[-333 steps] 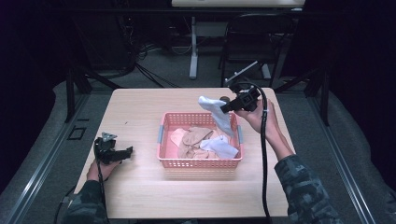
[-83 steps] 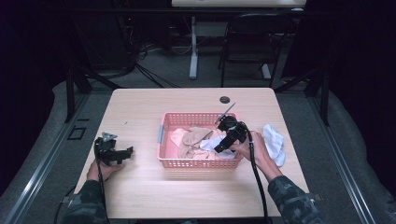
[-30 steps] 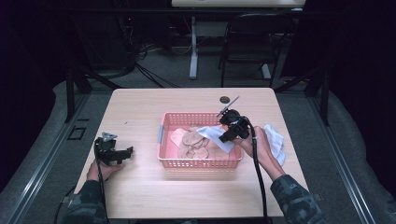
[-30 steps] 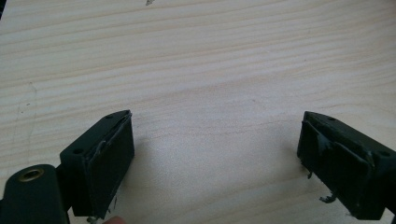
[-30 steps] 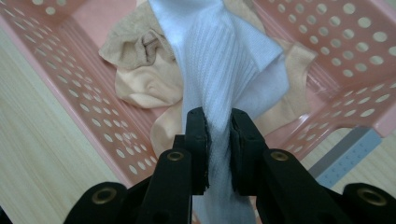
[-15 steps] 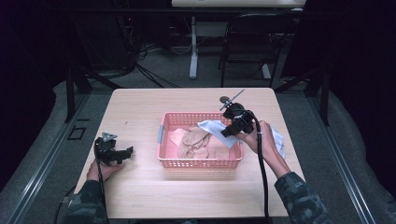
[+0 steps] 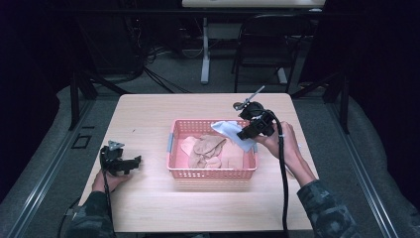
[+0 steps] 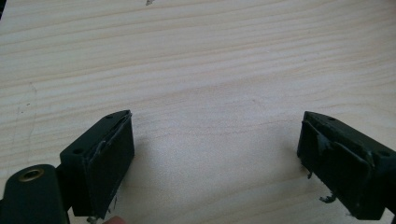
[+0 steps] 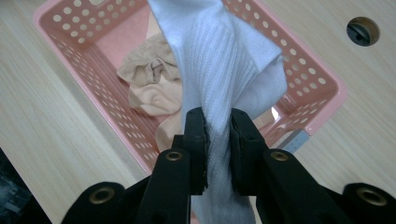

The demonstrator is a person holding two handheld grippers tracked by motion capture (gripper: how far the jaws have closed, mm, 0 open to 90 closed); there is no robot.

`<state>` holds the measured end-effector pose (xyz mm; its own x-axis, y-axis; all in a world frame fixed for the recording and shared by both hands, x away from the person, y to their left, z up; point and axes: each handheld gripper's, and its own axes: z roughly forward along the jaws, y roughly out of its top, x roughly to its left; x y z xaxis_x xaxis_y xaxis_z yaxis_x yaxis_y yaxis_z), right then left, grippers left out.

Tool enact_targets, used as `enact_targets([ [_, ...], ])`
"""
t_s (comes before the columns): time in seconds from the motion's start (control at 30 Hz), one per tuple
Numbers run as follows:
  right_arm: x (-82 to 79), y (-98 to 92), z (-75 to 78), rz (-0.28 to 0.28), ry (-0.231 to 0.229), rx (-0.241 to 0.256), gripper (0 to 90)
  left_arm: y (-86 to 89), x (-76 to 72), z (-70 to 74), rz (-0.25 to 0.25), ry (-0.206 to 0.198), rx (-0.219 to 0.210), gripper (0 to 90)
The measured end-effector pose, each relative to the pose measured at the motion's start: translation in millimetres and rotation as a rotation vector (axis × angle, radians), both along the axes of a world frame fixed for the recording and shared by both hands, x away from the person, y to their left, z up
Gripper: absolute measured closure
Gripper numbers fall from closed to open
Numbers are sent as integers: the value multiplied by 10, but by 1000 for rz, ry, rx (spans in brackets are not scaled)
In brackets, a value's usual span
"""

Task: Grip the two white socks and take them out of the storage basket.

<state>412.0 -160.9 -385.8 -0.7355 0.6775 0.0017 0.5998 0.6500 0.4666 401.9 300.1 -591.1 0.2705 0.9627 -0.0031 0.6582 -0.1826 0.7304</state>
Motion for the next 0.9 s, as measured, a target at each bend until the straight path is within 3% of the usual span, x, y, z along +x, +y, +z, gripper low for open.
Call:
enact_targets([
  [0.27,-64,-198,107,-34,-24,1,787,0,0,0,0,0,0,107],
  [0.53,-113,-619,84,-122,-21,5,784,0,0,0,0,0,0,107],
  [0.7,-153,-922,-28,-188,-2,3,783,-1,0,0,0,0,0,108],
  [0.9,-175,-1237,-350,-272,45,-5,779,0,0,0,0,0,0,108],
])
